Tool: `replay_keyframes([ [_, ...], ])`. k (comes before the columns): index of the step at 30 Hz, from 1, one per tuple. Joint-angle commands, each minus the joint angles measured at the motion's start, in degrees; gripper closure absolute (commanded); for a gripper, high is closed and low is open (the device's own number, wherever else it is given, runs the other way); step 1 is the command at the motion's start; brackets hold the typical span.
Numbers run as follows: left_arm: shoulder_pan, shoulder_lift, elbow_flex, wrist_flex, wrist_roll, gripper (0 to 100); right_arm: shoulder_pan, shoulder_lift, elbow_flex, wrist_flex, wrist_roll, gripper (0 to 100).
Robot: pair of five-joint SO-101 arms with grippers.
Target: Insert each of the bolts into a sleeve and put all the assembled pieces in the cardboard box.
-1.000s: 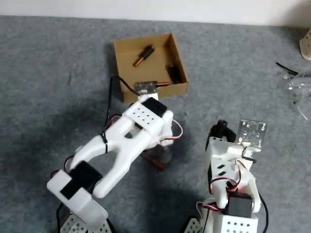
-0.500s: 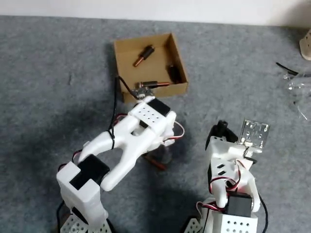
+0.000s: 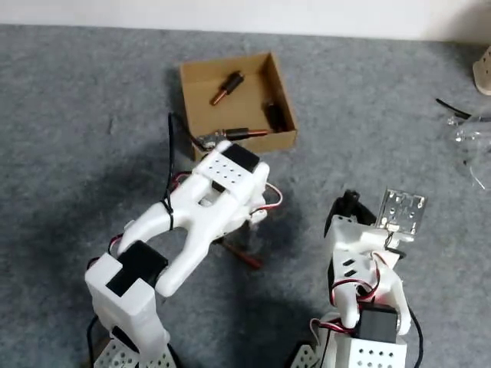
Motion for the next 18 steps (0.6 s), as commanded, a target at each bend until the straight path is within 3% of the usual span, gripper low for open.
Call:
replay_keyframes([
  [1, -0.3, -0.3, 1.6, -0.9, 0.5, 77, 0.7, -0.7, -0.3, -2.4, -0.5, 99.5],
  [18, 4.7, -0.3, 4.8, -4.6, 0.6, 78, -2.1, -0.7, 2.2, -4.6, -0.2, 99.5],
])
